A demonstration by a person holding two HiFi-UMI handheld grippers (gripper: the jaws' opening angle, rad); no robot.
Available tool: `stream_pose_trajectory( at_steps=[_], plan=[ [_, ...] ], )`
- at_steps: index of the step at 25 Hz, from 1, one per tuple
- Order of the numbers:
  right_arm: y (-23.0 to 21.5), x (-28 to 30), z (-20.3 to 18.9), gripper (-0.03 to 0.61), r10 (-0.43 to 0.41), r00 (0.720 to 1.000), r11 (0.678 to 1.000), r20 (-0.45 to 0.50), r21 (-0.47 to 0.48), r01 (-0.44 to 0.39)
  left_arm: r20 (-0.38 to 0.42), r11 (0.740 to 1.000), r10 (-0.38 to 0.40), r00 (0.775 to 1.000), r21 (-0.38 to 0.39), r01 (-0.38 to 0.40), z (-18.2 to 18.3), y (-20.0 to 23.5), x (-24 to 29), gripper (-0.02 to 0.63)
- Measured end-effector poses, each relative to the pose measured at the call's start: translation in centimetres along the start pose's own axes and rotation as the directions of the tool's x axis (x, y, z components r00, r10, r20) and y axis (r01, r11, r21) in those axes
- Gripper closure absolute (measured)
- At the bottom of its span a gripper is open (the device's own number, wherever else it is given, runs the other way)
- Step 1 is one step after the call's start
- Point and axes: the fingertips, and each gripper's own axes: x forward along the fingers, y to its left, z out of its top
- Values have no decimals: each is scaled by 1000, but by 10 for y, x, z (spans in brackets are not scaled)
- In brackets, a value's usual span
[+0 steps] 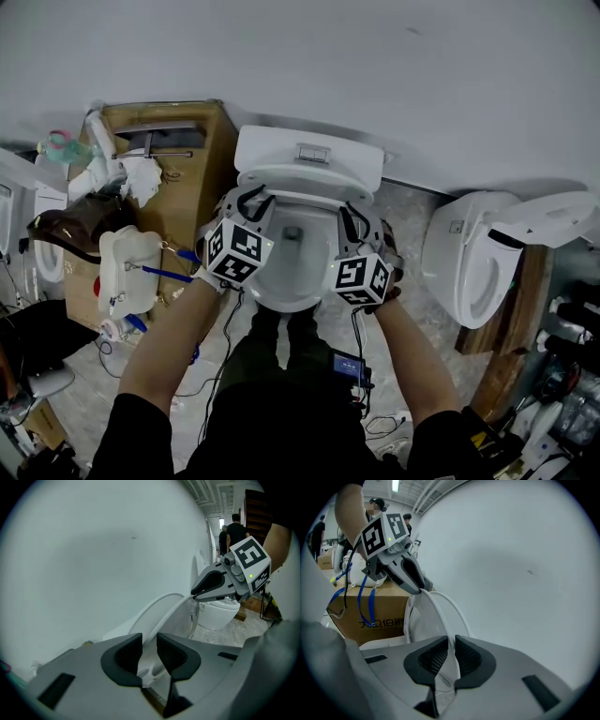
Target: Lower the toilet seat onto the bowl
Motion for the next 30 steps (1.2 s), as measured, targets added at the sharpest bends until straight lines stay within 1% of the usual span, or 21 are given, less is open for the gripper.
stream_pose_trajectory(
  at_steps=[8,12,16,19,22,24,27,28,30],
  plan=[
    [17,-19,-6,512,24,1000,1000,10,-1,-24,-13,1000,11,1000,-25,-11,-11,-18,-16,508],
    [29,-30,-10,512,38,999,999,19,-20,-38,-12,998,-7,1000,-68,7,-18,-30,-27,505],
    [38,-41,-15,512,54,998,998,31,-23,-53,-7,994,13,1000,-112,-13,-21,-43,-46,503],
    [45,-49,-19,512,67,997,998,40,-15,-66,-6,985,25,1000,-169,-26,-25,-53,-62,503],
    [55,-57,-23,512,83,995,996,47,-15,-82,-25,978,29,999,-204,-33,-34,-66,-74,503],
    [62,-64,-26,512,93,994,996,50,-23,-92,-57,981,39,998,-189,-49,-42,-74,-80,503],
    [74,-72,-32,512,111,992,994,58,-31,-109,-97,987,65,993,-140,-78,-51,-85,-85,503],
    [78,-74,-34,512,118,991,993,60,-31,-116,-102,987,69,992,-135,-82,-54,-88,-85,503],
    [87,-79,-38,512,130,990,991,63,-33,-128,-105,986,67,992,-147,-82,-57,-95,-86,503]
  ],
)
